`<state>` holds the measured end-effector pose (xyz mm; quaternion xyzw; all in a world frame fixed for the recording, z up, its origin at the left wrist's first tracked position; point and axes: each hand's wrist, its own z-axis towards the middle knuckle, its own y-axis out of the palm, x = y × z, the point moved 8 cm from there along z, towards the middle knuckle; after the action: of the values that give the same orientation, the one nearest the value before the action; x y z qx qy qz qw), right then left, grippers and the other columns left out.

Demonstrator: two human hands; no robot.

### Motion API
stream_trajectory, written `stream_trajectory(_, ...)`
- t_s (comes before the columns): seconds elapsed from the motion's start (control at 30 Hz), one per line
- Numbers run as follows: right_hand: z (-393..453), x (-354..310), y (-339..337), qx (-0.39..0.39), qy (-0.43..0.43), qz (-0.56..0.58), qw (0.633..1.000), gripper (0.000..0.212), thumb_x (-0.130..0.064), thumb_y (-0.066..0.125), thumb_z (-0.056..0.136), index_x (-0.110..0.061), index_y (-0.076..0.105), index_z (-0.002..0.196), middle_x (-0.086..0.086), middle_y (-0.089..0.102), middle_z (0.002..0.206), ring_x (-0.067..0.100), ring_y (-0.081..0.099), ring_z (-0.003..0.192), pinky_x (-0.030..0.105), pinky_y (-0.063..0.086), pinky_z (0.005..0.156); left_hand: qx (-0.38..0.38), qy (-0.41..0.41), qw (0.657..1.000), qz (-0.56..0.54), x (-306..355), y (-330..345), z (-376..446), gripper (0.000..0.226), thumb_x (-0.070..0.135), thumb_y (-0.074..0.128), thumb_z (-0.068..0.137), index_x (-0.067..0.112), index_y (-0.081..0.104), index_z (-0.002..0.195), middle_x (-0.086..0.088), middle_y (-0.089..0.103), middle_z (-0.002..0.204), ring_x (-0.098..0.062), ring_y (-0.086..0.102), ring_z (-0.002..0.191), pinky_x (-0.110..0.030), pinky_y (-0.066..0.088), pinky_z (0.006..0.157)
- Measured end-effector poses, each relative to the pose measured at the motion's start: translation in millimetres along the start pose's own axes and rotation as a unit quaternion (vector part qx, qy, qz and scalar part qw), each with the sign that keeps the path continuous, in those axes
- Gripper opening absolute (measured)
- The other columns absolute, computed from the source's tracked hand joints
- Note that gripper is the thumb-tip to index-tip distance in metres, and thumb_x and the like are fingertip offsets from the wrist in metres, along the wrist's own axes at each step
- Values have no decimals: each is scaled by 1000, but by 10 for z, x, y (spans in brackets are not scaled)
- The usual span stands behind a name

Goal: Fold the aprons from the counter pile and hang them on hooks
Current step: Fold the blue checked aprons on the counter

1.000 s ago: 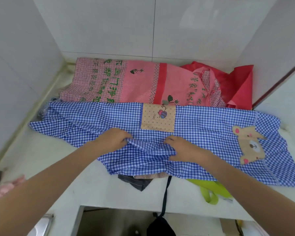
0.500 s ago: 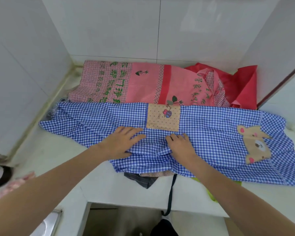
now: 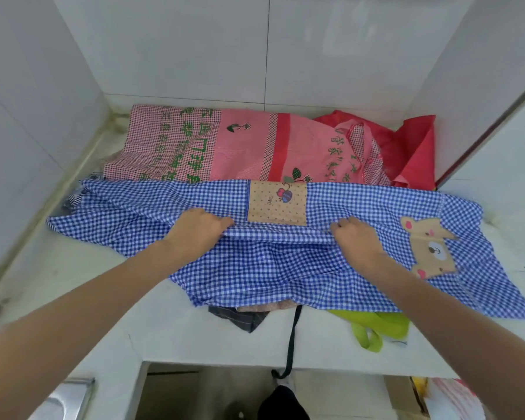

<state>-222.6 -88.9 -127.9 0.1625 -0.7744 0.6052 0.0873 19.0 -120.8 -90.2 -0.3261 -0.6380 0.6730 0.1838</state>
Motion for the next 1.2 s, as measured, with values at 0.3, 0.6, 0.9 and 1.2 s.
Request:
stream_trajectory(0.3, -411, 489, -10, -41, 29, -75, 996, 45, -1, 56, 88, -7, 43, 131, 10, 45, 130, 28, 40, 124, 36, 43, 93, -120, 30, 989, 79, 336, 413, -298, 43, 7, 37, 96, 21, 40, 136, 3, 64, 113, -19, 62, 100, -30, 44, 82)
stream_trajectory(0.6, -816, 171, 436, -114, 8, -52, 992, 57, -4, 55, 89, -5, 29, 140, 15, 32, 141, 30, 46, 123, 40, 48, 88, -66, 97, 992, 55, 478, 422, -507, 60, 35, 90, 49, 14, 67, 100, -2, 65, 97, -18, 64, 85, -29, 53, 67)
stream_trajectory(0.9, -810, 8, 629, -158, -43, -77, 984, 38, -6, 44, 96, -11, 42, 133, 7, 49, 132, 25, 52, 120, 37, 44, 93, -163, 149, 975, -1, 665, 595, -680, 40, 38, 46, 90, 18, 47, 125, 2, 53, 120, -17, 50, 112, -30, 32, 94)
stream_trajectory(1.2, -921, -7, 748, -188, -65, -52, 979, 40, -5, 41, 96, -9, 37, 135, 11, 46, 133, 29, 45, 124, 43, 36, 101, -273, 77, 959, -19, 551, 663, -514, 30, 33, 53, 91, 20, 49, 117, 1, 45, 121, -19, 42, 117, -34, 33, 92)
